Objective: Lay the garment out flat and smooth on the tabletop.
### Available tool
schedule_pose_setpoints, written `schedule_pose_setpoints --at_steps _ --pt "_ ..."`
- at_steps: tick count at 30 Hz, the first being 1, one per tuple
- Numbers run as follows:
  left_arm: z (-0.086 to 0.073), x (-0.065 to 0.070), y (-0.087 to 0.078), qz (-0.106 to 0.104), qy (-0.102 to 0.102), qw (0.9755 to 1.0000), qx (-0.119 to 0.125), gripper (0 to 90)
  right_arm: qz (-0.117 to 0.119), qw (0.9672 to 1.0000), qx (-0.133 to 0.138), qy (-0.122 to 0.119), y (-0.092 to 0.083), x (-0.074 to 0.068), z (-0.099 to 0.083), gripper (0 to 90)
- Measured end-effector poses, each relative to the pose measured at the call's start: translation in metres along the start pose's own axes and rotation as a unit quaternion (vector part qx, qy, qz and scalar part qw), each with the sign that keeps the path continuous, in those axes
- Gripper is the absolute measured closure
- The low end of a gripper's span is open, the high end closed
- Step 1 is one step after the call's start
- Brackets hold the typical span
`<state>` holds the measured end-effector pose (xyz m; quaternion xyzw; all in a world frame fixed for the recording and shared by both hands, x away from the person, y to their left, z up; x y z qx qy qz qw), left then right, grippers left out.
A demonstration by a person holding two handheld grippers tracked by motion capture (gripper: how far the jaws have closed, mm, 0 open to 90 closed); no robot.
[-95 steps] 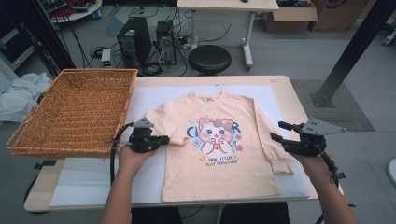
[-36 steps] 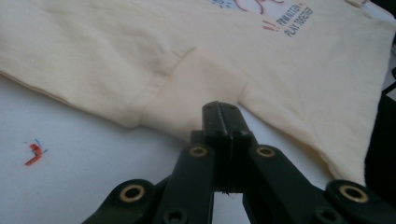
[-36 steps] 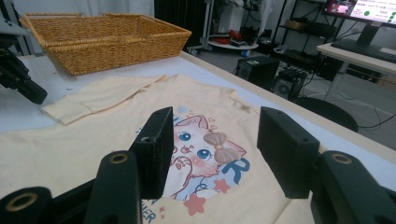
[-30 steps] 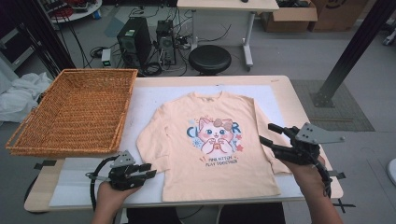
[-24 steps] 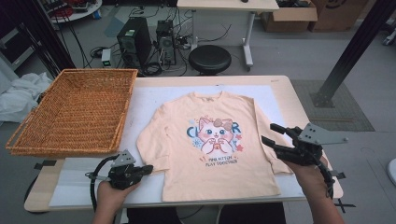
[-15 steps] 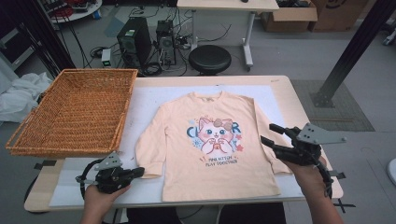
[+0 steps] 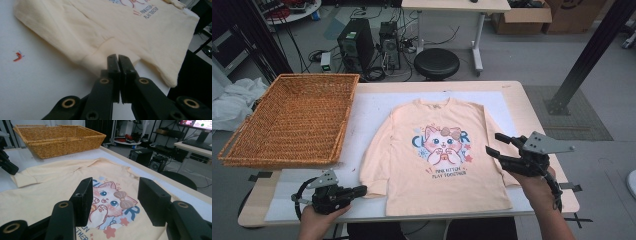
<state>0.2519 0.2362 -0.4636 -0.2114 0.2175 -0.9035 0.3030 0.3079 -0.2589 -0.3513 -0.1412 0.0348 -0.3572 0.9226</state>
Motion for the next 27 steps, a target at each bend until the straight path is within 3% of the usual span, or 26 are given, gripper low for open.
schedule_pose_setpoints --at_steps 1,3,6,11,13,14,15,16,18,20,24,27 --pt "0.0 -0.001 0.0 0.002 -0.002 1.0 0.0 76.8 -0.003 1.0 0.0 0.001 -0.002 0.002 -0.002 46.3" --pt "0.003 -0.003 0.0 0.016 -0.003 0.9999 0.001 67.3 -0.007 1.0 -0.002 0.004 -0.005 0.005 -0.004 46.2" --pt "0.01 0.001 0.002 0.017 0.013 0.9997 0.009 59.6 -0.016 0.9999 -0.002 0.007 -0.012 0.011 -0.007 46.0" --pt "0.018 0.016 0.022 -0.002 0.05 0.9987 -0.009 56.0 -0.028 0.9995 -0.004 0.011 -0.023 0.021 -0.012 46.0" --pt "0.017 0.017 0.034 0.01 0.059 0.9976 -0.033 55.8 -0.033 0.9993 -0.004 0.016 -0.028 0.025 -0.015 46.0" --pt "0.016 0.017 0.04 0.017 0.062 0.9966 -0.051 56.5 -0.035 0.9992 -0.003 0.018 -0.029 0.026 -0.015 46.0" --pt "0.015 0.017 0.044 0.029 0.07 0.996 -0.047 59.0 -0.036 0.9992 -0.003 0.019 -0.031 0.027 -0.016 46.0" --pt "0.015 0.017 0.044 0.037 0.07 0.9956 -0.05 71.3 -0.036 0.9992 -0.003 0.019 -0.032 0.027 -0.017 46.0" --pt "0.017 0.013 0.044 0.042 0.04 0.997 -0.051 89.4 -0.037 0.9991 -0.004 0.019 -0.033 0.028 -0.018 46.1" --pt "0.02 0.013 0.043 0.045 0.043 0.9974 -0.038 90.0 -0.038 0.9991 -0.005 0.02 -0.034 0.029 -0.019 46.0" --pt "0.028 0.01 0.029 0.039 0.018 0.9988 0.023 90.0 -0.041 0.9989 -0.005 0.023 -0.036 0.03 -0.022 46.1" --pt "0.032 0.009 0.021 0.033 0.01 0.9982 0.049 90.0 -0.041 0.9989 -0.006 0.024 -0.036 0.031 -0.023 46.1"
Point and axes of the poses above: each handheld gripper's, and its own axes: y roughly forward along the jaws, z roughly out of its top, x roughly to its right, the point moved 3 cm from there along y, roughly forward along the jaws, and after that the axes turned 4 degrees about y, right-handed, at the moved point
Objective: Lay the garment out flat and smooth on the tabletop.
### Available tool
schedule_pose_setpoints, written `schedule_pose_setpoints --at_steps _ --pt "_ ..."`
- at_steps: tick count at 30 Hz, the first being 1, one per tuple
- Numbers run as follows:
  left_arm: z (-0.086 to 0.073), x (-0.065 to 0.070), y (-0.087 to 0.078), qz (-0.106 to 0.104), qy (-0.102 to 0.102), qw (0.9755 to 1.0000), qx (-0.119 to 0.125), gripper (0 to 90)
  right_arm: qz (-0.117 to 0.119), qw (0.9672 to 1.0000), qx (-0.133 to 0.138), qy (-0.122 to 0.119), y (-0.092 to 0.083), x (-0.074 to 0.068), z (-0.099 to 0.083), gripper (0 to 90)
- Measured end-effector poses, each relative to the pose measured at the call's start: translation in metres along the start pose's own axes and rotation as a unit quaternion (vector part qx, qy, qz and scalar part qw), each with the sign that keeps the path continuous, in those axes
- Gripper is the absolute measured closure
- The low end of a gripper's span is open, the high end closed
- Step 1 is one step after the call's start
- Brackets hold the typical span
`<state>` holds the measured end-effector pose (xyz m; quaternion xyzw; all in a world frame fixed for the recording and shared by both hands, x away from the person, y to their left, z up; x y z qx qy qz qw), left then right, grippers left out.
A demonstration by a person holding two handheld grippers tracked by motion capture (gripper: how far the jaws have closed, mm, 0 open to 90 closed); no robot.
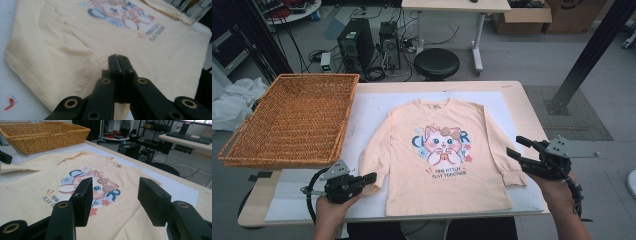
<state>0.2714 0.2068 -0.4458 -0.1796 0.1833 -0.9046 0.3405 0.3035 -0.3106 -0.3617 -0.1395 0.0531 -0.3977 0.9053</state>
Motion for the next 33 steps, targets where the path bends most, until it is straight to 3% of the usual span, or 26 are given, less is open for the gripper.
schedule_pose_setpoints --at_steps 3,7,10,11,15,16,17,19,22,30,33 --pt "0.0 0.003 0.0 -0.012 0.0 0.9999 0.009 90.0 0.002 1.0 0.0 -0.001 0.002 -0.001 0.0 46.1" --pt "0.003 0.006 -0.006 -0.028 -0.006 0.9985 0.047 90.0 0.005 1.0 -0.003 -0.002 0.005 -0.004 -0.001 46.1" --pt "0.004 0.008 -0.009 -0.039 -0.004 0.9978 0.052 90.0 0.006 1.0 -0.004 -0.003 0.006 -0.005 -0.001 46.2" --pt "0.004 0.009 -0.009 -0.04 -0.002 0.9979 0.051 90.0 0.006 1.0 -0.004 -0.002 0.006 -0.004 -0.001 46.2" --pt "-0.004 0.012 0.0 -0.021 0.03 0.9993 -0.001 89.7 0.006 1.0 -0.003 -0.003 0.005 -0.005 -0.001 46.2" --pt "-0.006 0.012 0.005 -0.023 0.026 0.9994 -0.008 87.8 0.006 1.0 -0.003 -0.003 0.006 -0.005 -0.001 46.1" --pt "-0.007 0.012 0.009 -0.022 0.02 0.9994 -0.016 74.7 0.006 1.0 -0.003 -0.004 0.006 -0.006 0.0 46.2" --pt "-0.007 0.012 0.013 -0.022 0.023 0.9992 -0.023 65.1 0.007 1.0 -0.003 -0.004 0.007 -0.007 0.0 46.1" --pt "-0.002 0.011 0.01 -0.026 0.019 0.9994 -0.007 62.2 0.008 1.0 -0.002 -0.006 0.006 -0.008 0.002 46.2" --pt "0.021 0.008 0.0 -0.024 0.049 0.9985 0.006 52.7 0.006 1.0 -0.001 -0.003 0.004 -0.002 -0.001 45.8" --pt "0.034 0.01 -0.002 -0.021 0.044 0.9987 0.017 47.1 0.008 1.0 -0.002 -0.002 0.004 -0.001 -0.003 44.8"
Point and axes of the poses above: each handheld gripper's, and its own axes: y roughly forward along the jaws, z roughly out of its top, x roughly to its right, the point moved 3 cm from there along y, roughly forward along the jaws, and after that the axes turned 4 degrees about y, right-handed, at the moved point
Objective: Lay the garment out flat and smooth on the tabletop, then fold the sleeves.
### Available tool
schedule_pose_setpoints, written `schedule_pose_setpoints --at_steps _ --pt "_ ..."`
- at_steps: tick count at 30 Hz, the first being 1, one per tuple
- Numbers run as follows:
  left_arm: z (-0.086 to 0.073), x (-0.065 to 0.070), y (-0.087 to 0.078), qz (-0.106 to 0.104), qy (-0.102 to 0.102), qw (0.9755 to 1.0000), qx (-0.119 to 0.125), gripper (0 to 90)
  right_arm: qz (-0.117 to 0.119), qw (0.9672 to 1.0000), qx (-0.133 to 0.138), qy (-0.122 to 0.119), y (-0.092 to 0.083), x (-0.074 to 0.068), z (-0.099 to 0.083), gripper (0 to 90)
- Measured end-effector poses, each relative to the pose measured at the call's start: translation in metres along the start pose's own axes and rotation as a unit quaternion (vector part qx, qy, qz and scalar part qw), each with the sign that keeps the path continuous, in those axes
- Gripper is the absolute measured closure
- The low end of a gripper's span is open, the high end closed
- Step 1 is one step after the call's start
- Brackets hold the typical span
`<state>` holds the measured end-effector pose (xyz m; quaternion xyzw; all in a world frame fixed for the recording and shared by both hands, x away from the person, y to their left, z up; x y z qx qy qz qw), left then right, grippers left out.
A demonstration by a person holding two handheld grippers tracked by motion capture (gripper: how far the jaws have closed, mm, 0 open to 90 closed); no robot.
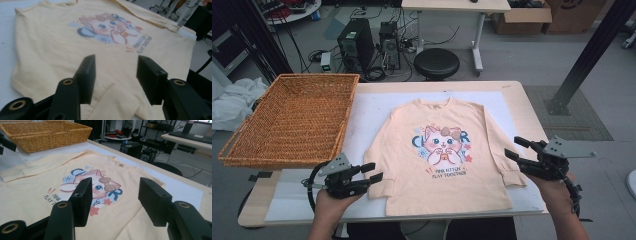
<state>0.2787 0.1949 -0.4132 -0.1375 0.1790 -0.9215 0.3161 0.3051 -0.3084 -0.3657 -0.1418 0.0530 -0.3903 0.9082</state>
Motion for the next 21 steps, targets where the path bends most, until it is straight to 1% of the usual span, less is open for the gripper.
schedule_pose_setpoints --at_steps 2,3,5,7,10,12,13,15,18,21 --pt "0.009 0.0 -0.001 0.001 0.002 1.0 0.008 40.3 -0.001 1.0 0.002 0.0 -0.002 0.002 -0.001 42.9" --pt "0.017 0.0 -0.002 0.004 0.005 0.9999 0.013 37.1 -0.001 1.0 0.001 0.001 -0.003 0.003 -0.002 41.6" --pt "0.028 -0.002 -0.004 0.007 0.011 0.9996 0.025 30.3 -0.002 1.0 0.002 -0.003 -0.004 0.007 -0.001 37.2" --pt "0.038 -0.003 -0.007 0.013 0.015 0.9989 0.042 26.8 -0.001 1.0 0.004 -0.003 -0.005 0.01 0.0 33.9" --pt "0.05 -0.006 -0.011 0.016 0.023 0.9976 0.063 23.6 0.0 1.0 0.005 -0.005 -0.004 0.015 0.001 29.6" --pt "0.054 -0.007 -0.012 0.011 0.027 0.9972 0.069 21.7 0.0 1.0 0.004 -0.008 -0.004 0.017 0.003 27.6" --pt "0.055 -0.007 -0.012 0.01 0.032 0.9969 0.071 21.0 -0.001 0.9999 0.005 -0.01 -0.003 0.018 0.003 26.7" --pt "0.057 -0.006 -0.011 0.006 0.037 0.9968 0.071 19.8 -0.003 0.9999 0.01 -0.012 -0.004 0.021 0.005 25.9" --pt "0.057 -0.005 -0.01 0.005 0.038 0.9969 0.069 19.8 -0.004 0.9999 0.013 -0.011 -0.006 0.023 0.006 25.5" --pt "0.054 -0.004 -0.01 0.01 0.037 0.9971 0.065 19.8 0.001 0.9999 0.006 -0.015 -0.005 0.023 0.005 26.2"
Point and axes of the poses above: each handheld gripper's, and its own axes: y roughly forward along the jaws, z roughly out of its top, x roughly to its right, the point moved 3 cm from there along y, roughly forward along the jaws, and after that the axes turned 4 degrees about y, right-handed, at the moved point
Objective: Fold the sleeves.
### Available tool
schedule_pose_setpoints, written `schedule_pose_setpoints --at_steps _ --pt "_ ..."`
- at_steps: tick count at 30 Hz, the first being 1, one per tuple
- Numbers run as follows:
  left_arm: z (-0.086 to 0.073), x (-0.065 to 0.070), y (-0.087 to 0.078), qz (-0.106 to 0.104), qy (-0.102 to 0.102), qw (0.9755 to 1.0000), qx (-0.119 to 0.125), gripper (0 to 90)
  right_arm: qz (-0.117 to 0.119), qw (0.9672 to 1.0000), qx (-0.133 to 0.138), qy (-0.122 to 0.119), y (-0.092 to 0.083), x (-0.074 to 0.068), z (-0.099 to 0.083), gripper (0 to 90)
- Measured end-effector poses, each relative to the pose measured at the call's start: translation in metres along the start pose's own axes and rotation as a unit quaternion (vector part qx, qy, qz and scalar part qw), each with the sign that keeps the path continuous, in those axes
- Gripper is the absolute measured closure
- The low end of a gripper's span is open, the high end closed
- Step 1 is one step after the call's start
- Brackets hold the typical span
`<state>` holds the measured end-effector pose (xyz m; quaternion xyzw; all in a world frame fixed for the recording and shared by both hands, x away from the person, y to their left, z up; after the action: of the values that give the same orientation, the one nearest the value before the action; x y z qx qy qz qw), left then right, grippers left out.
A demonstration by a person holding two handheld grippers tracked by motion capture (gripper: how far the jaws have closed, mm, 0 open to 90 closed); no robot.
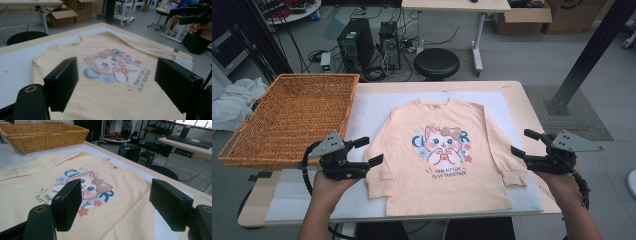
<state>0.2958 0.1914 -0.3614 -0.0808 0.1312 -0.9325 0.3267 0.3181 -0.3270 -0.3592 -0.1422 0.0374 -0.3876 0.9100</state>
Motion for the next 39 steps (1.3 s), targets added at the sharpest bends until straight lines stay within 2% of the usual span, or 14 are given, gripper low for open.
schedule_pose_setpoints --at_steps 6,10,16,19,20,21,25,28,29,31,33,35,37,39 --pt "-0.017 0.004 0.002 0.013 -0.007 0.9999 -0.007 19.7 0.013 0.9996 -0.024 0.002 0.006 -0.004 -0.015 30.0" --pt "-0.027 0.005 0.004 0.016 -0.01 0.9997 -0.017 19.8 0.031 0.997 -0.07 0.01 0.014 -0.004 -0.037 36.5" --pt "-0.036 0.008 0.01 0.017 -0.01 0.9995 -0.023 20.4 0.06 0.9848 -0.16 0.031 0.035 0.002 -0.082 46.7" --pt "-0.038 0.009 0.011 0.016 -0.008 0.9995 -0.026 20.8 0.076 0.9757 -0.202 0.038 0.045 0.001 -0.102 64.6" --pt "-0.038 0.009 0.01 0.015 -0.006 0.9995 -0.027 21.0 0.08 0.978 -0.188 0.042 0.044 0.002 -0.102 75.6" --pt "-0.038 0.009 0.009 0.016 -0.007 0.9995 -0.026 21.3 0.078 0.9777 -0.191 0.039 0.044 0.003 -0.102 81.0" --pt "-0.037 0.008 0.006 0.018 -0.012 0.9995 -0.021 21.9 0.082 0.983 -0.158 0.046 0.038 0.004 -0.081 84.0" --pt "-0.037 0.008 0.004 0.021 -0.013 0.9996 -0.015 21.8 0.108 0.9868 -0.116 0.031 0.036 -0.009 -0.047 84.0" --pt "-0.037 0.009 0.003 0.023 -0.014 0.9995 -0.014 21.7 0.121 0.9865 -0.109 0.022 0.038 -0.017 -0.036 84.0" --pt "-0.038 0.011 0.002 0.023 -0.012 0.9995 -0.017 21.6 0.148 0.9839 -0.101 -0.002 0.046 -0.038 -0.019 83.9" --pt "-0.04 0.013 0.002 0.022 -0.014 0.9995 -0.018 21.4 0.173 0.9788 -0.109 -0.016 0.061 -0.063 -0.01 80.0" --pt "-0.044 0.014 0.004 0.023 -0.015 0.9993 -0.027 21.3 0.19 0.9735 -0.127 -0.014 0.082 -0.092 -0.011 62.2" --pt "-0.049 0.014 0.006 0.023 -0.019 0.9989 -0.037 21.4 0.192 0.9699 -0.146 -0.035 0.094 -0.107 -0.014 59.7" --pt "-0.054 0.015 0.01 0.025 -0.02 0.9984 -0.046 21.9 0.181 0.9712 -0.146 -0.054 0.098 -0.11 -0.015 59.5"
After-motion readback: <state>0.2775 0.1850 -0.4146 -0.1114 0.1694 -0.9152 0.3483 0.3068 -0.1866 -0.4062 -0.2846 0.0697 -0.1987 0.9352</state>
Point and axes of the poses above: each handheld gripper's, and its own axes: y roughly forward along the jaws, z roughly out of its top, x roughly to its right, the point moved 3 cm from there along y, roughly forward along the jaws, and after that the axes turned 4 degrees about y, right-handed, at the moved point
